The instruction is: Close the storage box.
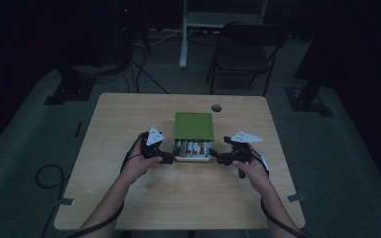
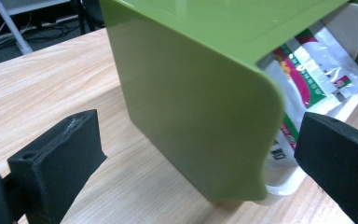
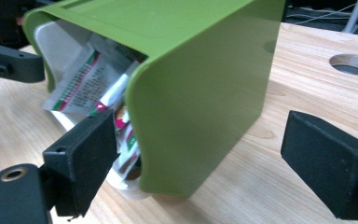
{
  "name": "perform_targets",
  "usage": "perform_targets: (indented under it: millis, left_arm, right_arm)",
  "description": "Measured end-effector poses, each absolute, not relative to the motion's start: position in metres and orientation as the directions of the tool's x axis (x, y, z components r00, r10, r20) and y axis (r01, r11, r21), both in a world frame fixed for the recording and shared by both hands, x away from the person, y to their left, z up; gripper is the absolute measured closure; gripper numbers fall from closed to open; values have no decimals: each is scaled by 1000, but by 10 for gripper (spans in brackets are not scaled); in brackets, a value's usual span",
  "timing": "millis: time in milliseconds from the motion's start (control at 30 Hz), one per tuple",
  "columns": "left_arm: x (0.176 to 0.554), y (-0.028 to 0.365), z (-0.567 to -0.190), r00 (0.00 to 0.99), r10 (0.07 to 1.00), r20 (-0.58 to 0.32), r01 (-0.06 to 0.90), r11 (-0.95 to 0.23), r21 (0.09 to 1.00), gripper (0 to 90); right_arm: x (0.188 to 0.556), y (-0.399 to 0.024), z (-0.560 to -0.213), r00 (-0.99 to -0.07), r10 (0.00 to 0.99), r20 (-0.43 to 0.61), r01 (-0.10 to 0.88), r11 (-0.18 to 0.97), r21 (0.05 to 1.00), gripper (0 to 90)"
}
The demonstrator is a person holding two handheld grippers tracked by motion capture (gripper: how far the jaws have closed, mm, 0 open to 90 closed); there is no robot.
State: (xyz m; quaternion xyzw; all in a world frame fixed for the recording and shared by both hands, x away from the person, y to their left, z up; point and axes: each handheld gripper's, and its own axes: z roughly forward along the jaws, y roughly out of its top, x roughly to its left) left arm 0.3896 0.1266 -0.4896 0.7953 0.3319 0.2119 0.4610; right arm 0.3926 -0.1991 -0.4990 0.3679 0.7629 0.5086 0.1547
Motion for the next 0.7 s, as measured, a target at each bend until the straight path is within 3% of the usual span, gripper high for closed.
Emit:
perform_targets:
  millis: [700]
  left_arm:
    - [370, 155, -484, 608, 793, 33, 349, -305, 886, 12]
  right_arm:
    - [372, -213, -499, -666, 738, 106, 395, 227, 890, 103]
